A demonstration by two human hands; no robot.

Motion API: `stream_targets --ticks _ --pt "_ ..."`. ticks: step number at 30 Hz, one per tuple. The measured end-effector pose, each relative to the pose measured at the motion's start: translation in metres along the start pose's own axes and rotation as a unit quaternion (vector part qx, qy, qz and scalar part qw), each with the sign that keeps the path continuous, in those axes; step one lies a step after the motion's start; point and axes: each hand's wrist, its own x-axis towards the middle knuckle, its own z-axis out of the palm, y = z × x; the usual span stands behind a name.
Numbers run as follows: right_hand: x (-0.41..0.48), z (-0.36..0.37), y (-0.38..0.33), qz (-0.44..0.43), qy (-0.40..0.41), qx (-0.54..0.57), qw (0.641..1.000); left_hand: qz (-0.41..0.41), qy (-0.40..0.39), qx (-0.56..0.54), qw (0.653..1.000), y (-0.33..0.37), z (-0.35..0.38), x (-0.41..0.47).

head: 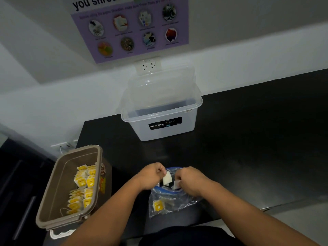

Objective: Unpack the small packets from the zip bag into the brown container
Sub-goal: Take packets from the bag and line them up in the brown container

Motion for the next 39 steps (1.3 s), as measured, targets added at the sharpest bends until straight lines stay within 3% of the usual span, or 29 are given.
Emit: stream_targets --ticks 7,13,22,28,33,39 --pt "0.008 0.002 0.006 0.028 0.072 0.095 0.992 0.008 -0.025 0.004 1.0 -0.005 0.011 -0.004" --pt "0.012 0.003 0.009 0.032 0.089 0.126 0.987 0.051 0.076 0.113 0.989 0.004 0.02 -0.01" --pt "0.007 -0.003 0.008 0.01 0.163 0.162 0.973 0.101 0.187 -0.096 0.972 0.009 0.009 -0.024" --pt "0.007 -0.02 -0.019 -0.053 0.241 0.186 0.951 0.133 0.2 -0.115 0.964 0.02 -0.035 -0.052" --pt "0.008 -0.04 -0.068 -0.093 0.275 0.244 0.925 0.124 0.251 -0.07 0.957 0.004 -0.092 -0.088" --pt "0.011 -0.044 -0.136 -0.13 0.255 0.297 0.911 0.146 0.291 0.094 0.941 -0.033 -0.16 -0.138"
